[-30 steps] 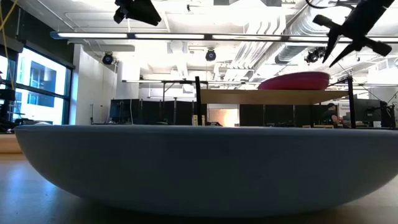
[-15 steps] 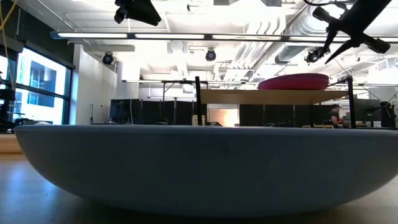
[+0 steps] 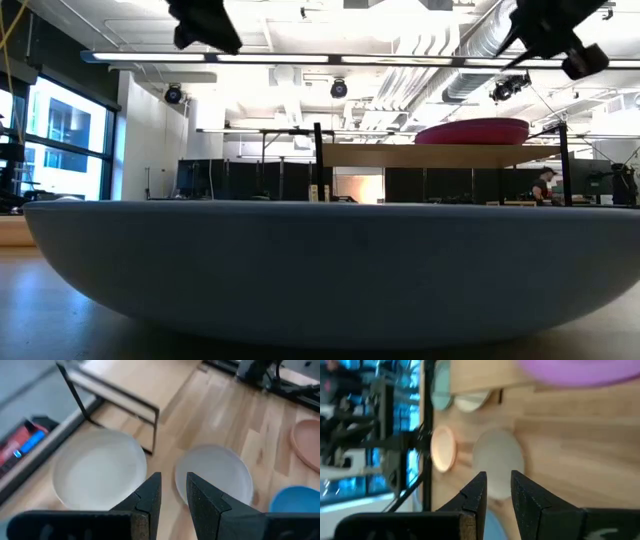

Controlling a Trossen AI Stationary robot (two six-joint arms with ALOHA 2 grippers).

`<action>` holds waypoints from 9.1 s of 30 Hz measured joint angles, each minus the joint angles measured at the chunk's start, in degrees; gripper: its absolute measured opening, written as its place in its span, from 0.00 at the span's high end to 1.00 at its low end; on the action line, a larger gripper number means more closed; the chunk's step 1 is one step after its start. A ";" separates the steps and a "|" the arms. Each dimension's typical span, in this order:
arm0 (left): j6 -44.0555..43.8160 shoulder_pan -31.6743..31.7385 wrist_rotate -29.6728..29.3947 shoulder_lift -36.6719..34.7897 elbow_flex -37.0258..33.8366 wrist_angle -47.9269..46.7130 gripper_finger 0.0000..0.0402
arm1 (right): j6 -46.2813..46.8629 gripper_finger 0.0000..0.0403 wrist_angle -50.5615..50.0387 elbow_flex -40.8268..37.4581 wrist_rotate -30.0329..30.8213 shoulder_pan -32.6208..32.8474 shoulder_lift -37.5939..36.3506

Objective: Place and stack plates onto a shelf
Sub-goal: Stack the blue plate on top of the purple plate on the shelf

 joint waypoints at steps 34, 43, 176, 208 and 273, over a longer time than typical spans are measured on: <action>-7.91 -12.92 -0.35 0.02 -6.22 -1.80 0.81 | 10.84 0.83 31.14 -0.02 8.42 37.43 38.09; -7.94 -12.93 -0.59 0.02 -6.22 -1.78 0.81 | 10.81 0.83 37.08 -0.04 6.43 38.30 47.04; -14.85 -12.90 -6.37 0.03 -6.18 -2.05 0.81 | -2.61 1.00 10.14 12.61 6.15 33.11 44.98; -11.78 -12.91 -6.34 0.04 -6.18 -1.97 0.81 | -9.07 1.00 -14.82 12.61 18.03 -1.14 8.17; -10.91 -12.90 -6.36 0.04 -6.18 0.86 0.81 | -18.04 1.00 -17.25 12.59 -0.09 -41.13 17.59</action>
